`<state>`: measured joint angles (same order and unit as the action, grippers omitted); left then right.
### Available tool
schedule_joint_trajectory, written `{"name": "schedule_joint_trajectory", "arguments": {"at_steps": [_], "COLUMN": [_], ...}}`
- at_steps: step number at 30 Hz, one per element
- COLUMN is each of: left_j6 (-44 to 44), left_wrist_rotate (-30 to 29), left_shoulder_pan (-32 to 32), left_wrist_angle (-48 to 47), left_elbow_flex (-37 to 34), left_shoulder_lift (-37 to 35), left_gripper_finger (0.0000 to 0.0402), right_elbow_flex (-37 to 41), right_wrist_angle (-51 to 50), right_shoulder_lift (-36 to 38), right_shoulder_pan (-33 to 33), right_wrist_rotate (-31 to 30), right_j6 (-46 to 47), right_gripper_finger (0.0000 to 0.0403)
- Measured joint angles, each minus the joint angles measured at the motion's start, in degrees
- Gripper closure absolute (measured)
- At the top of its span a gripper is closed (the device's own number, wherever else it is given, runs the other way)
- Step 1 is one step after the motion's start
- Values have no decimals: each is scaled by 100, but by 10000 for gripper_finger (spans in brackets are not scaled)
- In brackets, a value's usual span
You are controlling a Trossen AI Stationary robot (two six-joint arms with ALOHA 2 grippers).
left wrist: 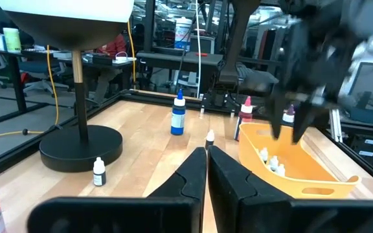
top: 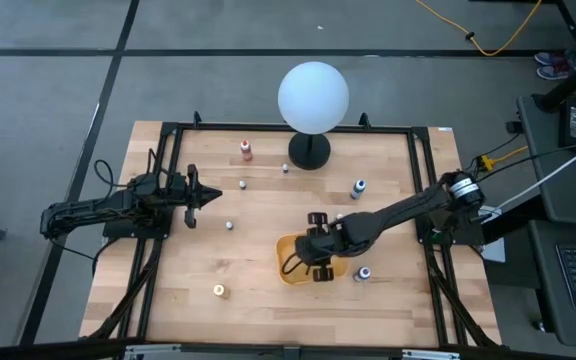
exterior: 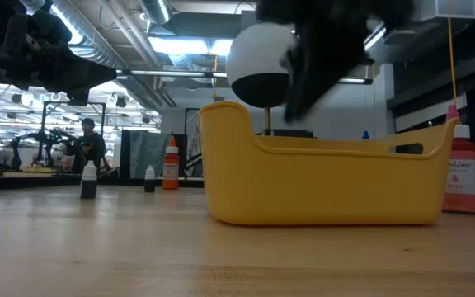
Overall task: Pick & Place food coloring
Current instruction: Put the small pink food coloring bottle into the yellow bin
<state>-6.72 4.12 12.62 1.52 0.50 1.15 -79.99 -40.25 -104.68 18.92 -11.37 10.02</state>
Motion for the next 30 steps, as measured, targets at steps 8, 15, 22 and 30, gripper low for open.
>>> {"name": "schedule_joint_trajectory", "arguments": {"at_steps": [8, 15, 22, 30], "left_j6": [0, 0, 0, 0], "left_wrist_rotate": [0, 0, 0, 0], "left_shoulder_pan": [0, 2, 0, 2], "left_wrist_angle": [1, 4, 2, 0], "left_elbow_flex": [-1, 0, 0, 1], "left_shoulder_lift": [0, 0, 0, -1], "left_gripper_finger": [392, 391, 390, 389], "right_elbow_flex": [360, 2636, 5256, 7122], "right_wrist_angle": [736, 3525, 4814, 5801], "right_shoulder_lift": [1975, 4329, 6271, 8180], "right_shoulder_pan": [-109, -1592, -2205, -2138], "right_wrist_rotate": [-653, 1294, 1786, 2098], "right_j6": [-1425, -2526, -1941, -1802], "right_gripper_finger": [246, 246, 276, 393]}}
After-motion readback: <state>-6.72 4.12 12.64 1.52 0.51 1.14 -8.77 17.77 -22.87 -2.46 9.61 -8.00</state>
